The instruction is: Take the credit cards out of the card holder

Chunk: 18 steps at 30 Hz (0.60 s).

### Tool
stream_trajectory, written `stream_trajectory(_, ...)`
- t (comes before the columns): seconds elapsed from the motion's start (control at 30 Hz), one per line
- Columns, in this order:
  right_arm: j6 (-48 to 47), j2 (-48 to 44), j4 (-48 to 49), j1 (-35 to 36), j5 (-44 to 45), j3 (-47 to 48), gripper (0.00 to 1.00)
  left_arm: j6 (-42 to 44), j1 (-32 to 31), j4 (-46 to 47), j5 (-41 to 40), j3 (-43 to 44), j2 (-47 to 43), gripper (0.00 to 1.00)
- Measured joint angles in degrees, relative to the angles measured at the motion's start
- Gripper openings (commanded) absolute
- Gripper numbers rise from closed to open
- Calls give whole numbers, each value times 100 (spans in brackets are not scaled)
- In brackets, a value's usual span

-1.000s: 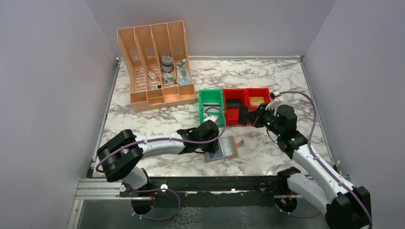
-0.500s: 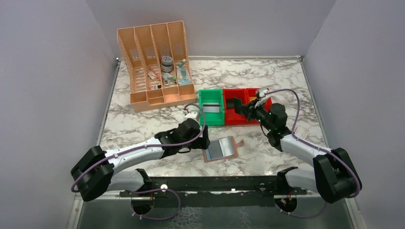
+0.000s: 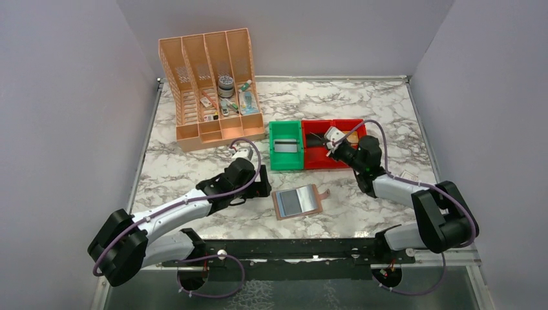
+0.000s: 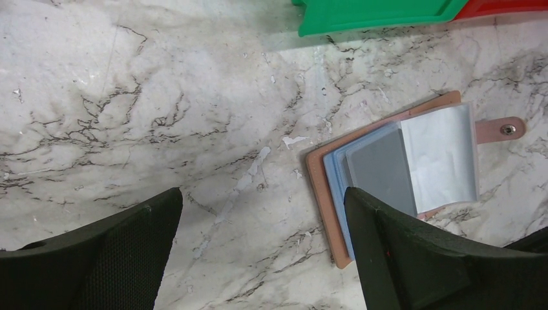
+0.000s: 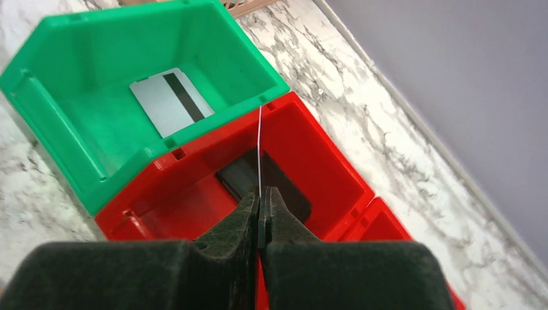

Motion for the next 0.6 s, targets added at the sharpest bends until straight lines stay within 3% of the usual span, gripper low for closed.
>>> stream_trajectory(0.33,-1657,765,-1274,0,-188,1248,1,44,0,-39,22,-17,-197,99)
stream_trajectory(0.6,-2306,911,-2085,2,-151,1467,1,59,7,-140,15,0,-262,99)
